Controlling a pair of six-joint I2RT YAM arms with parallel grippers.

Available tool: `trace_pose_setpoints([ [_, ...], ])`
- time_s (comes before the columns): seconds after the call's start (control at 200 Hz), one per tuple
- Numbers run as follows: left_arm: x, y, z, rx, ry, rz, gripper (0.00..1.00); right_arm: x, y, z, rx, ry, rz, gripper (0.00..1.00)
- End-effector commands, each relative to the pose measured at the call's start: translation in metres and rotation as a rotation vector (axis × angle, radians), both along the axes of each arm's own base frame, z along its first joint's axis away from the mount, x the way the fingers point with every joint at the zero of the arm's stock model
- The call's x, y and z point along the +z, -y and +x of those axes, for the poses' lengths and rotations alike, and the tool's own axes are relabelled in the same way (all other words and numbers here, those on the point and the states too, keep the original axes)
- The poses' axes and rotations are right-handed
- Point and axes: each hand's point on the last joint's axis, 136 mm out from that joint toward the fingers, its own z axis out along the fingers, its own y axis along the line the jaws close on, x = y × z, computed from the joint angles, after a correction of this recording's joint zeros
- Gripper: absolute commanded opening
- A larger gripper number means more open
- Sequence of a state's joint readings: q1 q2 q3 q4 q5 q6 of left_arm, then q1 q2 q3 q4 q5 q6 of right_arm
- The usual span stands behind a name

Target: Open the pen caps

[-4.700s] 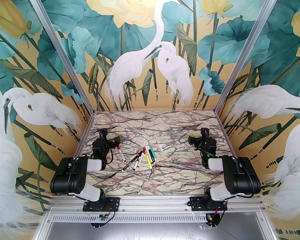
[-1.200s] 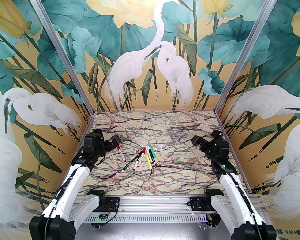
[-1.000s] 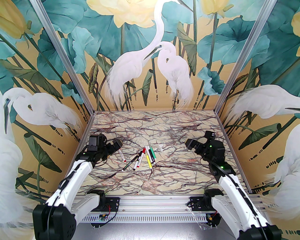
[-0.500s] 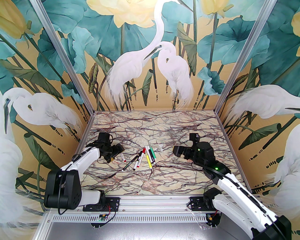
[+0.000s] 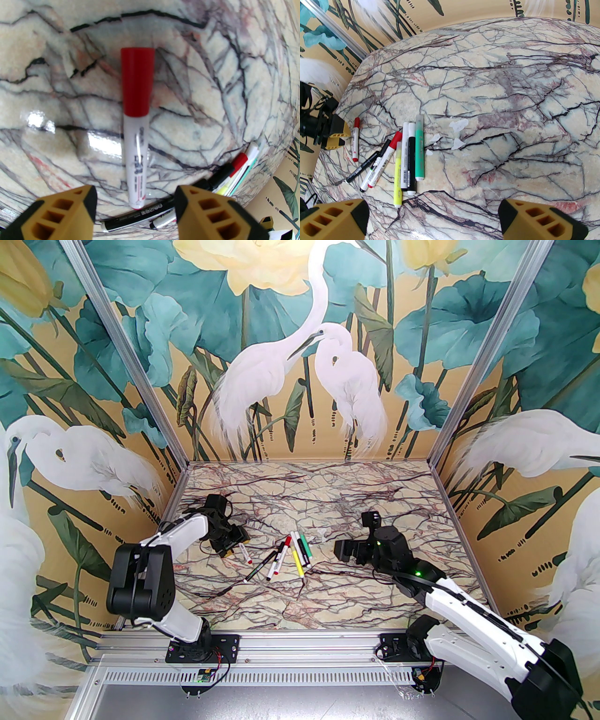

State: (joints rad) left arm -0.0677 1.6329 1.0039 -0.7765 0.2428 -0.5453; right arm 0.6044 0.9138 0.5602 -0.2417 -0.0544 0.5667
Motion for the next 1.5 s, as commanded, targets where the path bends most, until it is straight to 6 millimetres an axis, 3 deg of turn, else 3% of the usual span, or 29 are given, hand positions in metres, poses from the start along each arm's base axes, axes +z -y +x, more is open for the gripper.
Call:
trace_pose_setpoints([
  [0.0,-0.004,0.008,-0.008,-0.034,-0.070,-0.020,0.58,0.015,0.000,0.009,-0.021,0.058,-0.009,0.99],
  [0.49,-0.020,0.006,-0.004,-0.080,-0.134,0.051,0.40,0.007,0.006,0.009,-0.047,0.042,-0.040,0.99],
  [0.905,-0.021,0.006,0.008,-0.074,-0.086,0.104,0.36,0.009,0.007,0.008,-0.058,0.037,-0.047,0.99],
  [1.495,-0.035,0.011,0.009,-0.058,-0.026,0.156,0.29,0.005,0.002,0.001,-0.046,-0.001,-0.020,0.99],
])
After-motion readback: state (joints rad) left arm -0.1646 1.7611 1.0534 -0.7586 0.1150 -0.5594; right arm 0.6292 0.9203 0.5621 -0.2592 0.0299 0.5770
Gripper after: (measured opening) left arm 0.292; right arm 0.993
